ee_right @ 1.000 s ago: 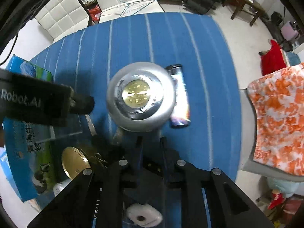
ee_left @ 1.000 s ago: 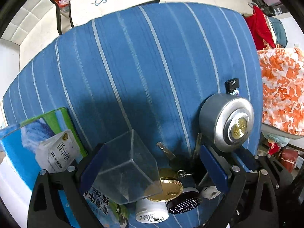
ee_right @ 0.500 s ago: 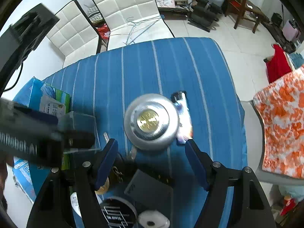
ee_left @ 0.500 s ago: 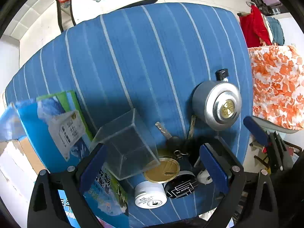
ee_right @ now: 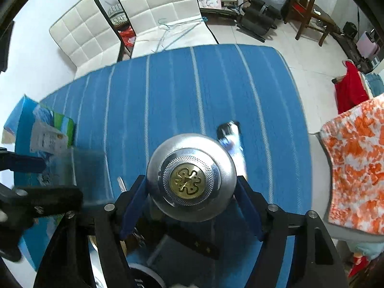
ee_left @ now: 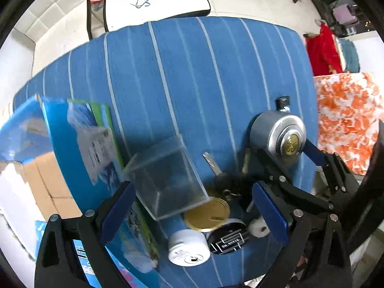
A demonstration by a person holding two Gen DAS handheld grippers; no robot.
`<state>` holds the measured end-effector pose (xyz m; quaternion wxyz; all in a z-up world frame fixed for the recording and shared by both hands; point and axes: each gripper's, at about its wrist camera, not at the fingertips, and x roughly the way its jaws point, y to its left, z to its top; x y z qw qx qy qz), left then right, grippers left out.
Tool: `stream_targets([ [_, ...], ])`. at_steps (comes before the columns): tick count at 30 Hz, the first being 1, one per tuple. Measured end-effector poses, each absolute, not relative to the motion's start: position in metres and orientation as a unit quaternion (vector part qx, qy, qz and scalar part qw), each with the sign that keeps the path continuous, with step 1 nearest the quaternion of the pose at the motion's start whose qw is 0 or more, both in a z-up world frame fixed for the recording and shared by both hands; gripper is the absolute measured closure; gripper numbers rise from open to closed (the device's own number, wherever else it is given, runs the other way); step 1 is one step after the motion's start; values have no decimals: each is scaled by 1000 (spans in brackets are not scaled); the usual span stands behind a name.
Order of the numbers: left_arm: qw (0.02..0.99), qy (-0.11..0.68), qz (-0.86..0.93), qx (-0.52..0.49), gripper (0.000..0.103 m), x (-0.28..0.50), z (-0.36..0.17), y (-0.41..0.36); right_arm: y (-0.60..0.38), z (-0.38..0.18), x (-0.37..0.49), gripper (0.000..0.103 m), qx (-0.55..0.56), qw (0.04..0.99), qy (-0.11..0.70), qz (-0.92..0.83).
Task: Organize rigid objects
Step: 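Lift the silver tin with the right tool while the left tool hovers over the clear box, then grasp the white round cream jar with the left tool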
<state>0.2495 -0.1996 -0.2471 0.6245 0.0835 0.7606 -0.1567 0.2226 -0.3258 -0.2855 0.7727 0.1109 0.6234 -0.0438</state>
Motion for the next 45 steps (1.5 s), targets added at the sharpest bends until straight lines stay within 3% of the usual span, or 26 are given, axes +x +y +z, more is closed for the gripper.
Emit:
stream_targets([
  [11, 658, 731, -148, 107, 4, 227, -244, -200, -326, -282, 212, 30, 99, 768, 630, -60],
  [21, 697, 685, -183, 110, 4, 186, -196, -204, -354, -247, 137, 31, 144, 781, 601, -91],
  [28, 726, 652, -192, 100, 4, 109, -168, -180, -340, -203, 60, 32, 135, 802, 574, -96],
  [36, 709, 693, -121, 54, 4, 48, -228, -140, -317, -237, -25, 34, 170, 771, 597, -141],
  [45, 705, 706, -65, 28, 4, 68, -297, -132, -301, -248, -24, 43, 127, 779, 596, -151],
])
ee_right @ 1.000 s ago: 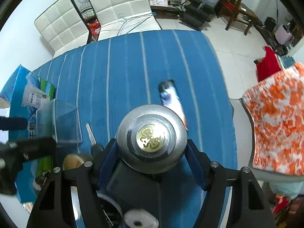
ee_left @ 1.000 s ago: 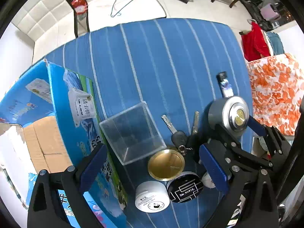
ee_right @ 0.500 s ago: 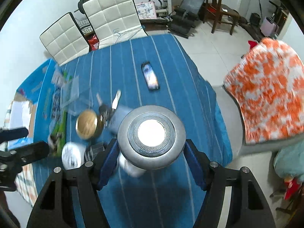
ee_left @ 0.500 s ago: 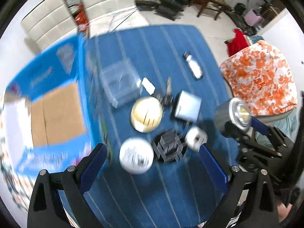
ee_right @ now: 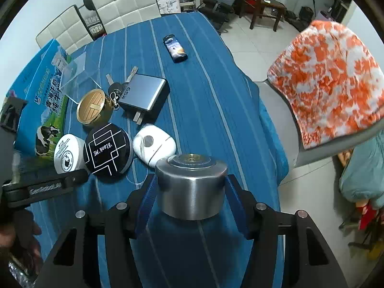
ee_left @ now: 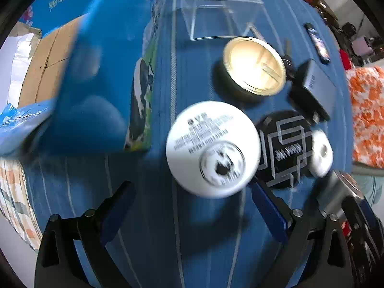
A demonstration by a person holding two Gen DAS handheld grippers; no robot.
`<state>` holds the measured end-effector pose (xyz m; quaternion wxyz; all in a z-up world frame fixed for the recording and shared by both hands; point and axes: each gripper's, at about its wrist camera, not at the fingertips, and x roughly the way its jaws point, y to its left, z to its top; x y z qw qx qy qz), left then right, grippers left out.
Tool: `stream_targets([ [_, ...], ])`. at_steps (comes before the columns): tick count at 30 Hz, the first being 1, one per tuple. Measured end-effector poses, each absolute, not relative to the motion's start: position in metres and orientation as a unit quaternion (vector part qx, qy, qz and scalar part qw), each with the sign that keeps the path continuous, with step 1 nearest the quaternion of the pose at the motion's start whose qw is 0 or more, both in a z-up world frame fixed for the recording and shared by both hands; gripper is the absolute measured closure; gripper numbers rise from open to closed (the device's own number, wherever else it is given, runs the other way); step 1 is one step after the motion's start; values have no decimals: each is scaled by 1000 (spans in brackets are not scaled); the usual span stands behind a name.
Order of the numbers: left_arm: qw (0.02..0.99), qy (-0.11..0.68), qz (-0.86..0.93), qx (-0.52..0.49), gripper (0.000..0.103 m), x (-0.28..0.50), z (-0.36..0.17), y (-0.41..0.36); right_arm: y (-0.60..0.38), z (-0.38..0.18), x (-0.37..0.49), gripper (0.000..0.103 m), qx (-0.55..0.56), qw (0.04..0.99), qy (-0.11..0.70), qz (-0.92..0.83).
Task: Organize rigid objects
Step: 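Grasp the white round cream jar with the left tool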
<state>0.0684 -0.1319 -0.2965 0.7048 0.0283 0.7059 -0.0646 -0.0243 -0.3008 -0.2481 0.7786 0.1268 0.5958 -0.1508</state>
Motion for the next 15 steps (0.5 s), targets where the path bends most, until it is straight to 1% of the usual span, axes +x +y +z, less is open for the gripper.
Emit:
stream_targets([
  [6, 719, 692, -53, 26, 5, 77, -301, -133, -307, -250, -8, 43, 136, 770, 602, -162],
  [7, 721, 690, -53, 30, 6, 78, -301, -134, -309, -251, -6, 42, 139, 769, 602, -163],
  [8, 722, 689, -59, 30, 13, 79, -301, -136, -310, -252, -5, 42, 139, 768, 604, -164],
  [9, 721, 690, -63, 30, 17, 79, -302, -138, -310, -253, -4, 41, 137, 766, 606, -165],
  [10, 720, 690, -68, 31, 26, 79, -302, -140, -311, -254, -2, 40, 135, 764, 609, -165],
  [11, 719, 691, -73, 31, 39, 80, -302, -143, -311, -255, -1, 39, 134, 764, 610, -165],
  [15, 721, 688, -76, 41, 40, 78, -302, -147, -312, -257, 3, 37, 126, 761, 615, -164],
])
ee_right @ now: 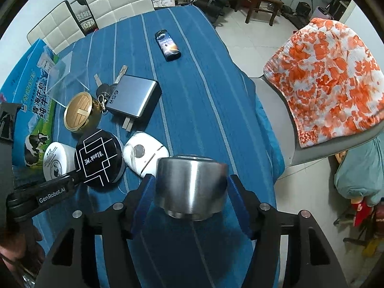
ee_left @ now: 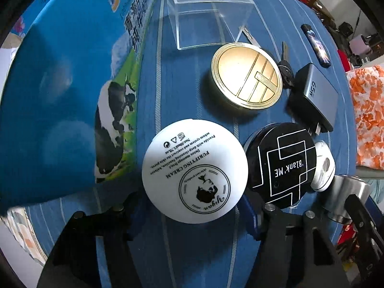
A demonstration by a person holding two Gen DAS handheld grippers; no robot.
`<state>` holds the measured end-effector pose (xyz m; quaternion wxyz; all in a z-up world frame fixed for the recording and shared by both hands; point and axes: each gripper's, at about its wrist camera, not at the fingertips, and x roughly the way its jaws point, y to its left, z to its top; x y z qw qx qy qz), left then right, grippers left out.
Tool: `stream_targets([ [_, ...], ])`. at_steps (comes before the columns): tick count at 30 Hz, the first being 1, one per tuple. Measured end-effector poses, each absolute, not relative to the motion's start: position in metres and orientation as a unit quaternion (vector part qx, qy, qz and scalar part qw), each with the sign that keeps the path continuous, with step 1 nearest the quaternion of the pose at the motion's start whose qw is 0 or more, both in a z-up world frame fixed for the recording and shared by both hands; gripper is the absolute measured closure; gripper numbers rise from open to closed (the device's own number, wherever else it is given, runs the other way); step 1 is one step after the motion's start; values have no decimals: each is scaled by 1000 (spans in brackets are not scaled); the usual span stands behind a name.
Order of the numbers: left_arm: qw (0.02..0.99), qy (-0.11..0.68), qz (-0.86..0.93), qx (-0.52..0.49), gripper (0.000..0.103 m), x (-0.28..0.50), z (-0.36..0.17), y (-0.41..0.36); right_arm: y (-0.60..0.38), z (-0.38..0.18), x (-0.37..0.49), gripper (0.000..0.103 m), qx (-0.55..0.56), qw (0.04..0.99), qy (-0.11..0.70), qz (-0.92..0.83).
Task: Organize rigid objects
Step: 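Grasp the white round cream jar with the left tool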
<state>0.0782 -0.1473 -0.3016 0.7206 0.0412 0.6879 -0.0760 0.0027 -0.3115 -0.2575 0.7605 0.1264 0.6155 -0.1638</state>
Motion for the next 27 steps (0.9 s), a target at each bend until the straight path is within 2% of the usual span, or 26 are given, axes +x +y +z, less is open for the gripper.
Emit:
stream_targets([
  [7, 709, 699, -84, 46, 44, 55, -298, -126, -313, -263, 5, 34, 122, 757, 621, -160],
  [9, 699, 708, -86, 44, 47, 46, -299, -120, -313, -265, 6, 32, 121, 757, 622, -160],
  [11, 692, 715, -87, 41, 57, 42, -300, -117, -314, -268, 7, 31, 122, 756, 623, -162],
  [13, 692, 715, -88, 44, 57, 41, -300, -117, -316, -271, 8, 30, 124, 755, 623, -163],
  [16, 688, 720, -82, 35, 54, 43, -300, -113, -319, -276, 10, 29, 128, 752, 626, -162],
  [19, 688, 720, -84, 19, 42, 54, -301, -111, -320, -281, 12, 28, 133, 748, 630, -162],
  [21, 689, 720, -82, 21, 41, 63, -301, -109, -323, -282, 12, 28, 141, 745, 632, -161],
  [23, 694, 716, -74, 24, 32, 69, -300, -109, -325, -283, 12, 28, 146, 744, 632, -159],
  [27, 703, 707, -74, 26, 35, 76, -306, -121, -324, -283, 11, 29, 143, 744, 634, -153],
])
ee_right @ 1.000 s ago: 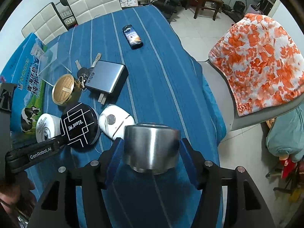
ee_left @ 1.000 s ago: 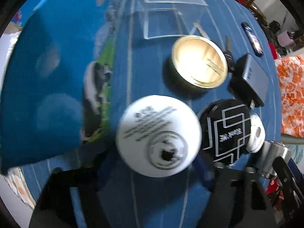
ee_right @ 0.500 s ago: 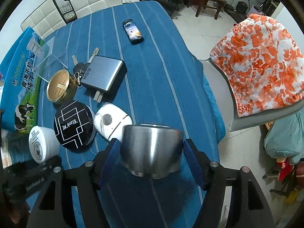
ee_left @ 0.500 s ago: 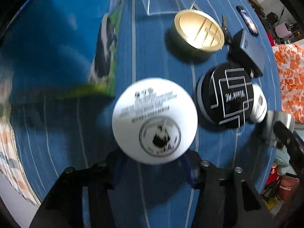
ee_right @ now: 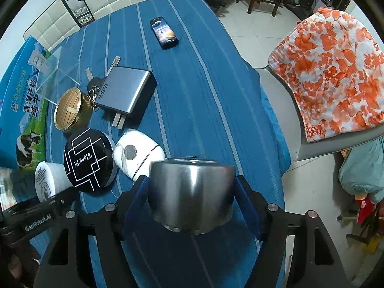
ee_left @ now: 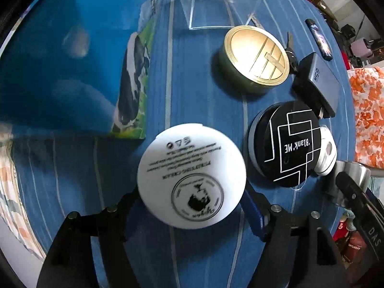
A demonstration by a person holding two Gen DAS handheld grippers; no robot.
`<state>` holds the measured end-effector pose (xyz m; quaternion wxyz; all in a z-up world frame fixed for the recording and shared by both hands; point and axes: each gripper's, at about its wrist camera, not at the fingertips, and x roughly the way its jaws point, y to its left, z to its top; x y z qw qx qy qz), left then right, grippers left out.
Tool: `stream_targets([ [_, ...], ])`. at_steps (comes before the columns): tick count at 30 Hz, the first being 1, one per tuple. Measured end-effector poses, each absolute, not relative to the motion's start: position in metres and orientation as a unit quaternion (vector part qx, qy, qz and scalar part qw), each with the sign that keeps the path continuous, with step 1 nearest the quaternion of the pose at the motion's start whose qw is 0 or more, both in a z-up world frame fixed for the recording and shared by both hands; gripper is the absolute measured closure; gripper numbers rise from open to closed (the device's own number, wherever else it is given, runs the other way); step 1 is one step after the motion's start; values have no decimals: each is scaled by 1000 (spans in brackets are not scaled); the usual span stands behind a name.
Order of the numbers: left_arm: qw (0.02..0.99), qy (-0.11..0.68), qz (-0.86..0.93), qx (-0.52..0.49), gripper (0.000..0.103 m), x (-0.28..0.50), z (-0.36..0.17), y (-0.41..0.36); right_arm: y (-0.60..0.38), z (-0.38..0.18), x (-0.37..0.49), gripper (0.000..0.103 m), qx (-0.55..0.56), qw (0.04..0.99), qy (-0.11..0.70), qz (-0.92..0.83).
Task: Organize rigid objects
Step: 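Grasp the white round cream jar with the left tool, then carry the white jar and silver tin toward the blue cardboard box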
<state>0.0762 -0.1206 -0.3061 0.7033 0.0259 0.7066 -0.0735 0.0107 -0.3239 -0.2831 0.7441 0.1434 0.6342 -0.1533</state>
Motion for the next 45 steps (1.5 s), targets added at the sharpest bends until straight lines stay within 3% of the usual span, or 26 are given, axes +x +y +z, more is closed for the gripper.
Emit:
stream_targets([
  [1, 705, 705, -72, 38, 40, 76, -306, -123, -323, -283, 11, 29, 143, 743, 636, -151],
  [9, 678, 725, -111, 43, 41, 59, -301, -118, -323, -280, -23, 29, 200, 729, 644, -117],
  [23, 689, 714, -102, 74, 39, 73, -317, -144, -298, -284, -9, 30, 135, 737, 649, -132],
  [34, 722, 671, -140, 88, 41, 51, -255, -142, -293, -264, -21, 30, 158, 754, 625, -127],
  [35, 726, 667, -145, 86, 55, 52, -251, -142, -292, -259, -21, 30, 158, 757, 621, -126],
  [37, 724, 665, -169, 70, 96, 53, -238, -146, -290, -246, -20, 30, 157, 765, 612, -123],
  [40, 730, 656, -170, 87, 95, 56, -229, -152, -286, -232, -14, 30, 145, 776, 601, -121],
  [45, 702, 694, -158, -12, 94, 67, -242, -114, -289, -234, -7, 30, 151, 773, 605, -117],
])
